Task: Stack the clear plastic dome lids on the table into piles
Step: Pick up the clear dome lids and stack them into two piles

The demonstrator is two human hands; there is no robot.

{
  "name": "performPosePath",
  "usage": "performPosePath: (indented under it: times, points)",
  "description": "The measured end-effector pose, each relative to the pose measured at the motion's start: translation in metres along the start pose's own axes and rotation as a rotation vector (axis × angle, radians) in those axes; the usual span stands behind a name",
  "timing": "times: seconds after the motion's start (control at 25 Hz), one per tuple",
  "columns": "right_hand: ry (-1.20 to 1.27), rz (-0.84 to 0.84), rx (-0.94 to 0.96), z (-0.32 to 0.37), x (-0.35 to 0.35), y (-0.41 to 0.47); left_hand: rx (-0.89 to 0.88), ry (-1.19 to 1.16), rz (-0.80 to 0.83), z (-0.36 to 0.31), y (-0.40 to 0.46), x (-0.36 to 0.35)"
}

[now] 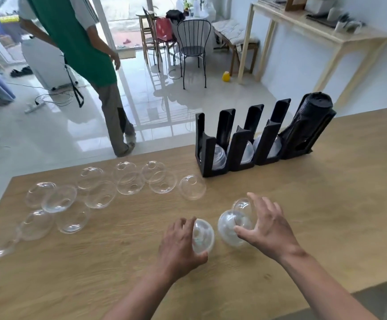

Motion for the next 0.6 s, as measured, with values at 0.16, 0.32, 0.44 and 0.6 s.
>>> performPosePath:
  times: [0.16,0.32,0.44,0.6]
  points:
    - [-0.063,0.125,0.02,-0.002,-0.029,0.013,0.046,0.051,-0.012,-0.005,0.0,-0.001]
    - [-0.107,0.286,0.013,-0.007,-0.071,0.009,0.079,0.058,0.026,-0.002,0.0,-0.005]
    - [-0.111,0.302,0.019,-0.009,-0.074,0.016,0.079,0.027,0.07,0.006,0.002,-0.007]
    - [-0.108,0.256,0.065,0.001,-0.063,0.024,0.15,-0.103,0.101,0.042,-0.002,0.003]
Point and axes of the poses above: each hand's wrist, its own y-axis towards the middle knuckle, its own x-axis out of the back of the hand, z = x × y, the point moved 10 cm from there along y, towards the middle knuckle, and after that the axes turned 14 degrees about x, right-handed, at the moved point
